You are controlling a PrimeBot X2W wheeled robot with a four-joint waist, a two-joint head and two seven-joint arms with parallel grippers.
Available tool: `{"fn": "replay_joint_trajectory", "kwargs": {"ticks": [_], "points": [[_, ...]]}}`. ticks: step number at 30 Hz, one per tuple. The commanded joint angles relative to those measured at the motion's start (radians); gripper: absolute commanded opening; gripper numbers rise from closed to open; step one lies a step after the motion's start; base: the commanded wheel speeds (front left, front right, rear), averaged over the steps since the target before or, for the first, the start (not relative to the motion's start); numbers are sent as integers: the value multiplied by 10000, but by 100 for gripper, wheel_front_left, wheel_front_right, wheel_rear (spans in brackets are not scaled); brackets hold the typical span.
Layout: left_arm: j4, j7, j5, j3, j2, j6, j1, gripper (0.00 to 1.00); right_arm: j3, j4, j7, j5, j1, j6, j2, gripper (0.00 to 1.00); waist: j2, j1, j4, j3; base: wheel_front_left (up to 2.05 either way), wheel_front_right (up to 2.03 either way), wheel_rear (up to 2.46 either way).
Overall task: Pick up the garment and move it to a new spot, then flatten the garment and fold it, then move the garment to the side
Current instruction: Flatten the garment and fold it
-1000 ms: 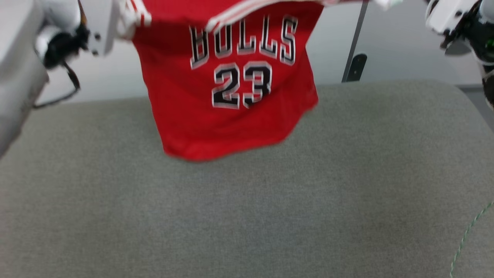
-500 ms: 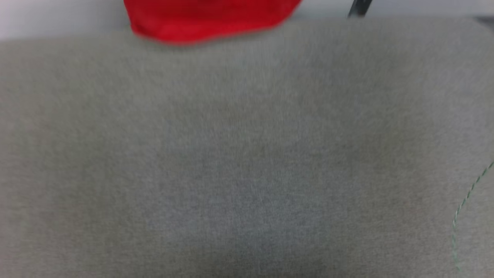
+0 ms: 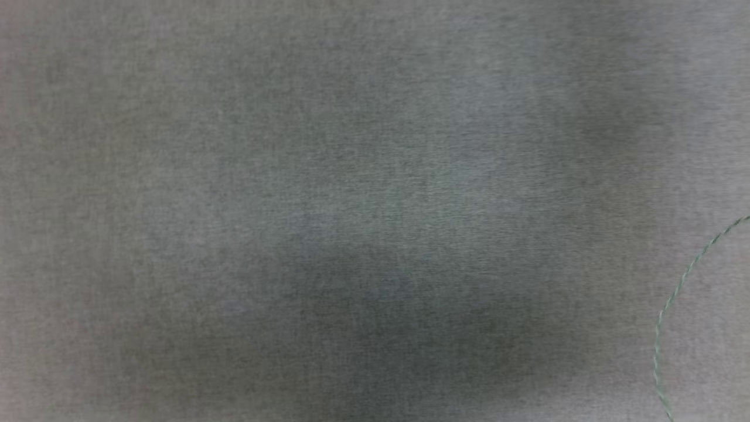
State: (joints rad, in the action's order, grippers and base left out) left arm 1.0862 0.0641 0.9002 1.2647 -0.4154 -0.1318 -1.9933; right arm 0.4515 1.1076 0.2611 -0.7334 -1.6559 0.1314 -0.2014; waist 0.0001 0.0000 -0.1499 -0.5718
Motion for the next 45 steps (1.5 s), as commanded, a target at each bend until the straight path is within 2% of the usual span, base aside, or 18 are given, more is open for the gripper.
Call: {"fn": "replay_joint_trajectory", "kwargs": {"ticks": [1,5,11,17,23,28,36,39,45], "points": [[13,-55,144,11,-34,22,190,0,63,-69,51,45,99,-13,-39,0,-1,0,238,-206,0,0,0],[-345,-81,545,60,-218,22,1051,0,500,-358,-406,-446,702,-13,-40,0,-1,0,395,187,0,0,0],[-985,537,1198,120,-673,22,2595,0,1275,-1401,-1867,-1567,2042,-13,-758,0,-1,0,559,1199,0,0,0],[-1774,1090,1896,149,-1225,23,4335,0,1713,-2705,-3470,-2928,3998,-13,-1878,0,-1,0,715,2446,0,0,0],[-2711,1302,2320,172,-1821,23,6043,0,1795,-4066,-4578,-3883,6166,-15,-2931,0,-1,0,789,3538,0,0,0],[-3427,1125,2447,167,-2219,24,7163,0,1550,-5109,-5143,-4383,7982,-16,-3590,0,-1,0,859,4162,0,0,0],[-4565,782,2584,174,-2820,23,8836,0,1008,-6784,-5970,-4823,10550,-15,-4242,0,-1,0,945,4649,0,0,0],[-4897,722,2710,168,-2966,23,9336,0,586,-7354,-6183,-4880,11363,-15,-4427,0,-1,0,1005,4699,0,0,0],[-5529,408,2922,160,-3240,249,10183,0,-348,-8024,-6652,-4676,12902,-15,-4402,0,-1,0,1066,4651,0,0,0]]}}
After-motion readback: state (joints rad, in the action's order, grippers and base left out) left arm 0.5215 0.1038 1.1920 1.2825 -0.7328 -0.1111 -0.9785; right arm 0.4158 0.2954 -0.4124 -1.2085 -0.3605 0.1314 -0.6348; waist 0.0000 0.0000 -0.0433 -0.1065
